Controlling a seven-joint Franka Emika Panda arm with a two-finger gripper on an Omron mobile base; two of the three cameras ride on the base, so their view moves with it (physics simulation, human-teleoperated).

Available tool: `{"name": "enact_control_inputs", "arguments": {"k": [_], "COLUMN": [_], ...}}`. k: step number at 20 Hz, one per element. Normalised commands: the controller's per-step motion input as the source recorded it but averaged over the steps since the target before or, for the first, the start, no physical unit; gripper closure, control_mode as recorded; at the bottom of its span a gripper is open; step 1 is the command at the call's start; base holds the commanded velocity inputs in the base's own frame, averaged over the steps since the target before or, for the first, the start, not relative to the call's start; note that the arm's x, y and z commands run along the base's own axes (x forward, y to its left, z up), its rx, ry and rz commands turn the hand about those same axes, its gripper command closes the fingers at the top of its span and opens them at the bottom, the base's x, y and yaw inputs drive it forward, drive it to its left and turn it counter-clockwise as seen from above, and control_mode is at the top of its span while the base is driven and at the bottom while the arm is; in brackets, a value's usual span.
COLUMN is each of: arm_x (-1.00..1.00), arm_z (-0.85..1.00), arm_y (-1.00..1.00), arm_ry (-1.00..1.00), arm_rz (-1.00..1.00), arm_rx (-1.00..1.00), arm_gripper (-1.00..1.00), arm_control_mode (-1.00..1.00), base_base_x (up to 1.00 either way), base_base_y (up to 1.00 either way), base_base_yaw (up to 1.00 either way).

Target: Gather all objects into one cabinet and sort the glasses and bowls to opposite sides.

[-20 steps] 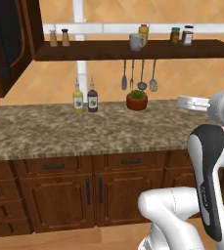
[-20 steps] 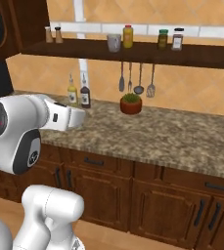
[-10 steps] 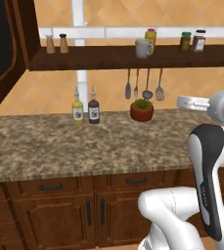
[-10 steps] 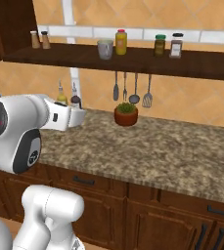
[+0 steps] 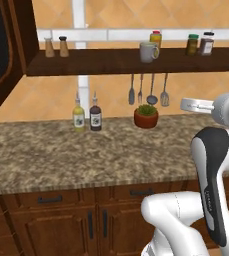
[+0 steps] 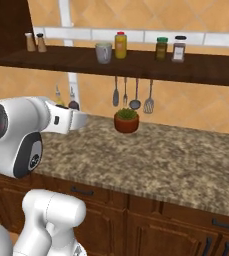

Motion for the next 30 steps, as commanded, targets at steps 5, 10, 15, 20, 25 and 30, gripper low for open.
{"name": "enact_control_inputs", "arguments": {"k": [5, 10, 15, 20, 25, 30], "arm_x": [0.00, 0.00, 0.00, 0.00, 0.00, 0.00], "arm_z": [0.00, 0.00, 0.00, 0.00, 0.00, 0.00], "arm_y": [0.00, 0.00, 0.00, 0.00, 0.00, 0.00], "arm_ry": [0.00, 0.00, 0.00, 0.00, 0.00, 0.00], "arm_rz": [0.00, 0.00, 0.00, 0.00, 0.00, 0.00], "arm_rx": [0.00, 0.00, 0.00, 0.00, 0.00, 0.00], "arm_gripper": [-1.00, -1.00, -1.00, -1.00, -1.00, -1.00], "arm_control_mode": [1.00, 1.00, 1.00, 1.00, 1.00, 1.00], "base_base_x": [0.27, 0.18, 0.38, 0.29, 0.37, 0.31], "base_base_y": [-0.01, 0.00, 0.00, 0.00, 0.00, 0.00], "base_base_yaw": [-0.07, -0.02, -0.03, 0.00, 0.00, 0.00]}}
